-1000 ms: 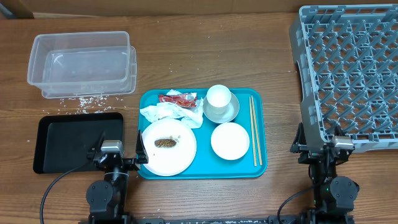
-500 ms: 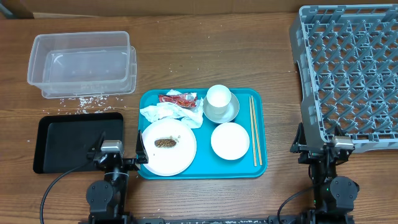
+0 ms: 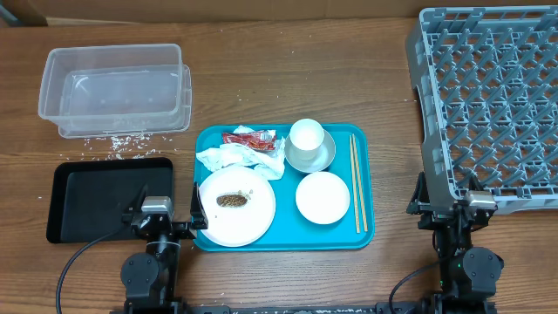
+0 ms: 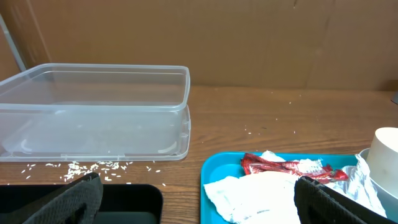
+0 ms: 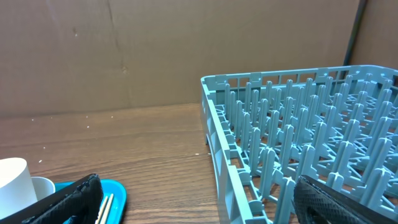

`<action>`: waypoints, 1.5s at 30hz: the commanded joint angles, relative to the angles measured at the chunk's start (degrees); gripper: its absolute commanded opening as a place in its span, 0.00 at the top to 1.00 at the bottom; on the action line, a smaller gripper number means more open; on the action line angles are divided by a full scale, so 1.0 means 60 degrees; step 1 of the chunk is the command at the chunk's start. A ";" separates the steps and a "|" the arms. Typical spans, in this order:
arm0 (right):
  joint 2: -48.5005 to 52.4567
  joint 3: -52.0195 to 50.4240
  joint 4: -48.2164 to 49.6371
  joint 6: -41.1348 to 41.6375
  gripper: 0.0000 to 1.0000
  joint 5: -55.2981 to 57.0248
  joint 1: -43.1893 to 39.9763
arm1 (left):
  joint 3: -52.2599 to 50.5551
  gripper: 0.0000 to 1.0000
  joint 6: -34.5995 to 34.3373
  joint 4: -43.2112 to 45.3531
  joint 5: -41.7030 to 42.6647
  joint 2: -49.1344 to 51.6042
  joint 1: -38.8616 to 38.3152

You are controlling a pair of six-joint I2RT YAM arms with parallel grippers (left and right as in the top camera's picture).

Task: Sort waste into correct bins and load items into the dishwasher

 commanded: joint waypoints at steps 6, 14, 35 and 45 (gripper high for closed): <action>-0.0113 -0.0098 0.0058 -0.0033 0.00 -0.0004 -0.0047 | -0.0040 0.00 0.0211 -0.0018 -0.0058 -0.0117 0.0047; -0.0113 -0.0098 0.0058 -0.0033 0.00 -0.0007 -0.0047 | -0.0040 0.00 0.0211 -0.0022 -0.0058 -0.0117 0.0047; -0.0113 -0.0098 0.0058 -0.0033 0.00 -0.0007 -0.0047 | -0.0040 0.00 0.0215 -0.0018 -0.0058 -0.0117 0.0047; -0.0113 -0.0098 0.1195 0.1606 0.00 -0.1738 -0.0047 | -0.0040 0.00 0.0211 -0.0022 -0.0058 -0.0117 0.0047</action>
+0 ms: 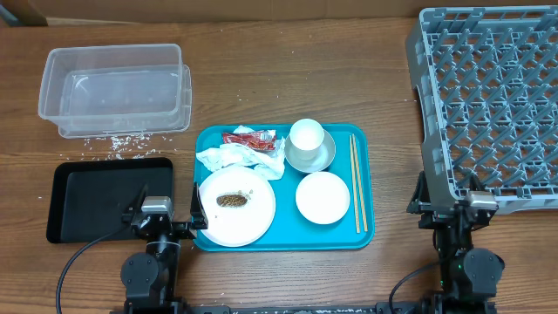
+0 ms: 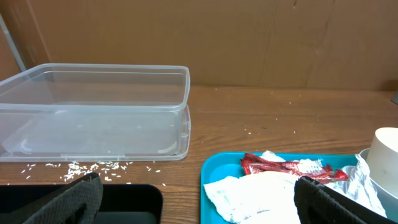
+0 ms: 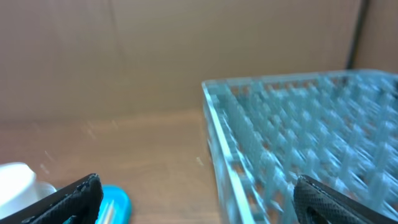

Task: Sort waste into correct bins and load items into the dishwasher

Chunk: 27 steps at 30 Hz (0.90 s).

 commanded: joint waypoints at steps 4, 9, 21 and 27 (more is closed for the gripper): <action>-0.0117 -0.0098 0.1224 0.5300 0.00 -0.6513 -0.0040 | -0.0040 0.00 0.0211 -0.0022 -0.0058 -0.0117 0.0047; -0.0117 -0.0098 0.3574 0.8535 0.00 -0.7002 -0.0040 | -0.0040 0.00 0.0211 -0.0022 -0.0058 -0.0117 0.0047; 0.1359 0.3974 0.1581 0.6339 0.00 -0.5402 -0.0058 | -0.0040 0.00 0.0215 -0.0022 -0.0058 -0.0117 0.0047; 0.4513 0.8433 -0.4503 0.3373 0.00 -0.6124 -0.0051 | -0.0040 0.00 0.0215 -0.0018 -0.0058 -0.0117 0.0047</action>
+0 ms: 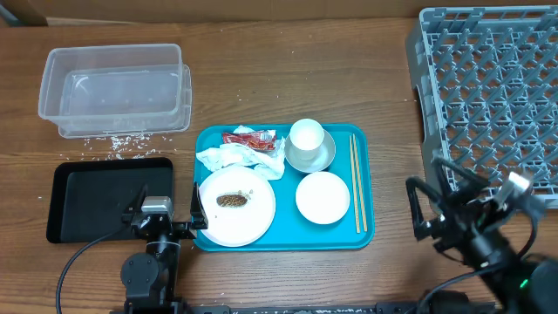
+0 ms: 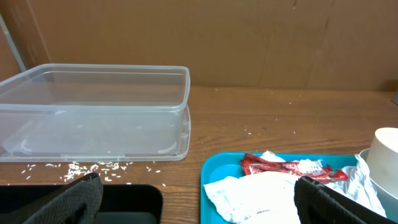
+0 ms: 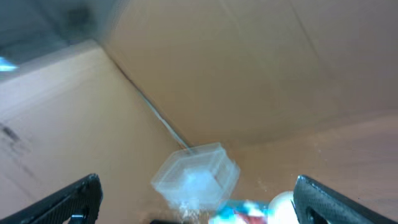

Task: Sort waste into correct bins and load items into the dishwasher
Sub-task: 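Move the right gripper to the white bowl and grasp its rim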

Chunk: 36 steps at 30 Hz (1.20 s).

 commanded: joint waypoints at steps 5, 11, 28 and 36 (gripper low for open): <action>0.3515 0.3785 -0.4728 -0.3413 0.00 0.0080 0.0135 | -0.0040 0.00 0.0211 -0.0011 -0.0055 -0.0109 0.0047; 0.5504 0.4098 -0.6495 -0.3785 0.00 0.2259 0.2524 | -0.0040 0.00 0.0208 -0.0011 -0.0055 -0.0109 0.0047; 1.1406 0.4102 -0.5187 -0.1603 0.00 0.5730 0.8484 | -0.0040 0.00 0.0211 -0.0011 -0.0055 -0.0109 0.0047; 1.2611 0.4036 -0.5107 -0.1319 0.20 0.5727 0.8597 | -0.0040 0.00 0.0208 -0.0011 -0.0055 -0.0109 0.0047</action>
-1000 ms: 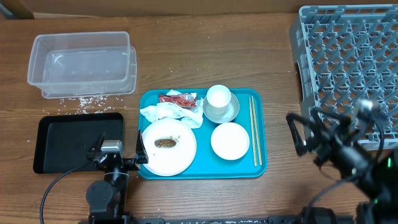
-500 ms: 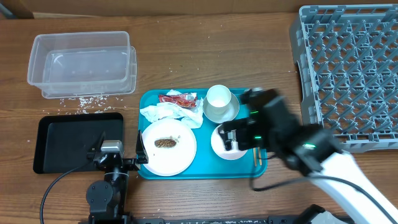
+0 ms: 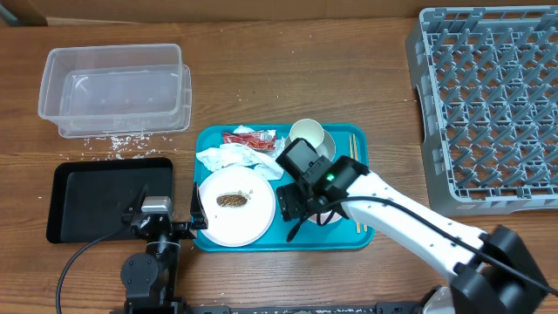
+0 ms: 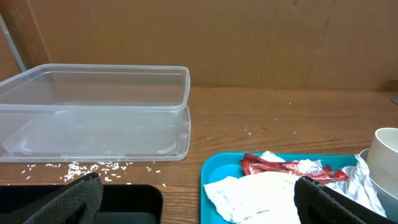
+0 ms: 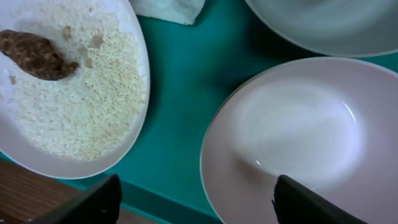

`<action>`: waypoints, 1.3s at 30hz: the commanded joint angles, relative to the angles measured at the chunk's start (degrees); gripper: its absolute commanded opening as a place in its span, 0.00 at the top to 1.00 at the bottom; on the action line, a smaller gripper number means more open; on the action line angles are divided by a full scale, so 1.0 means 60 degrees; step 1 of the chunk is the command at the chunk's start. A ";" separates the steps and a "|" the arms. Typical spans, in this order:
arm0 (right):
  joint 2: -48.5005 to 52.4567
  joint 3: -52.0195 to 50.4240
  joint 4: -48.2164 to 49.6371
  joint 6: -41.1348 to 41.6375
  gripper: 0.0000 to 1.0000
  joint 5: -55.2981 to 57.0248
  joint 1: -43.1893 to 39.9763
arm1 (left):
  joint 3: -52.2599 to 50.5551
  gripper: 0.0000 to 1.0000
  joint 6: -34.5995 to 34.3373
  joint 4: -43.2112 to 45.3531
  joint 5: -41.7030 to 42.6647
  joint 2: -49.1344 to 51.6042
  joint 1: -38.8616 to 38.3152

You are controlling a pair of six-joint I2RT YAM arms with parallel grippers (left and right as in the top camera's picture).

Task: Sort waste into correct bins and load items into the dishwasher
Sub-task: 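Move the right gripper to the white bowl and grasp its rim, then lift the white bowl with the right gripper and place it in the dish rack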

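My right gripper [image 5: 196,188] is open and hovers low over the teal tray [image 3: 207,139], its fingers straddling the near-left rim of the empty white bowl [image 5: 292,130]. The white plate [image 5: 62,93] with rice and a brown scrap lies just left of it. In the overhead view the right gripper [image 3: 301,213] sits between plate [image 3: 234,208] and bowl. A white cup on a saucer [image 3: 307,139], chopsticks [image 3: 353,148], a crumpled napkin [image 3: 235,160] and a red wrapper [image 3: 248,137] share the tray. My left gripper [image 4: 196,199] rests open at the table's front edge.
A clear plastic bin [image 3: 115,87] stands at the back left with rice grains scattered in front of it. A black tray [image 3: 96,201] lies left of the teal tray. The grey dish rack [image 3: 488,105] fills the right side.
My right arm, then raised at the front right with its camera tilted up, now reaches left over the tray with the open gripper down at the bowl. The left arm is unchanged.
Both arms were parked at the front edge, the right one beside the dish rack. Then the right wrist view blurred as it began moving. Then it was lifted off its rest, swinging left. Now it hangs open over the bowl's rim. Tray items stayed put.
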 commanded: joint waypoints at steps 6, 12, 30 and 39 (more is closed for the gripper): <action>0.0987 0.0087 0.0073 0.0175 0.30 0.0270 0.0233 | -0.0040 0.00 0.0208 -0.0018 -0.0058 -0.0102 0.0047; 0.1337 0.0051 0.0029 0.0182 0.50 0.0430 0.0233 | -0.0040 0.00 0.0208 -0.0022 -0.0058 -0.0102 0.0047; 0.0794 0.2186 -0.2656 0.0612 0.96 0.0331 -0.0073 | -0.0044 0.00 0.0208 -0.0018 -0.0058 -0.0102 0.0047; -0.0816 0.5592 -0.4583 -0.1151 0.96 0.0827 -0.3803 | -0.0044 0.00 0.0208 -0.0018 -0.0058 -0.0102 0.0047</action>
